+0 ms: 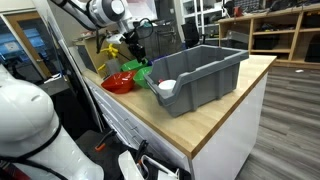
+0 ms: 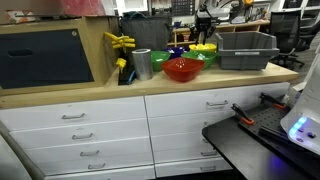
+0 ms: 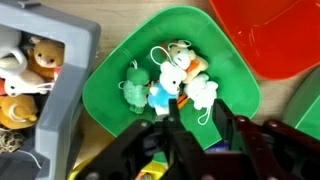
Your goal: Move the trailer to the right, then pour out the dolls from the right green bowl into the grey trailer
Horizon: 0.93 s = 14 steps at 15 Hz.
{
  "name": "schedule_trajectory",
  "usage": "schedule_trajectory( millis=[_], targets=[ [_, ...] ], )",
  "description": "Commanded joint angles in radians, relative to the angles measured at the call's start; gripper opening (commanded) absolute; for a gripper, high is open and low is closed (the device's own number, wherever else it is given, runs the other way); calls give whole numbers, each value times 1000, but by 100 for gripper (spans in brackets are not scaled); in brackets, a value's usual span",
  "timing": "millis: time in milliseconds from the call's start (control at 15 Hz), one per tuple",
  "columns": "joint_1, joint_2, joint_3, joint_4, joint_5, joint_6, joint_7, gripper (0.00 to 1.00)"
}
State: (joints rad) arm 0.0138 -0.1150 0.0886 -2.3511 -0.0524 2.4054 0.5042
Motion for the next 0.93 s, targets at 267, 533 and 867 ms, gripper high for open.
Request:
schedule_trajectory(
  millis=[267, 533, 867],
  targets=[
    [-39, 1, -9, -2, -262, 30, 192, 0],
    [-68, -14, -30, -1, -366, 9, 262, 0],
    [-86, -58, -52, -28, -334, -87, 296, 0]
  ],
)
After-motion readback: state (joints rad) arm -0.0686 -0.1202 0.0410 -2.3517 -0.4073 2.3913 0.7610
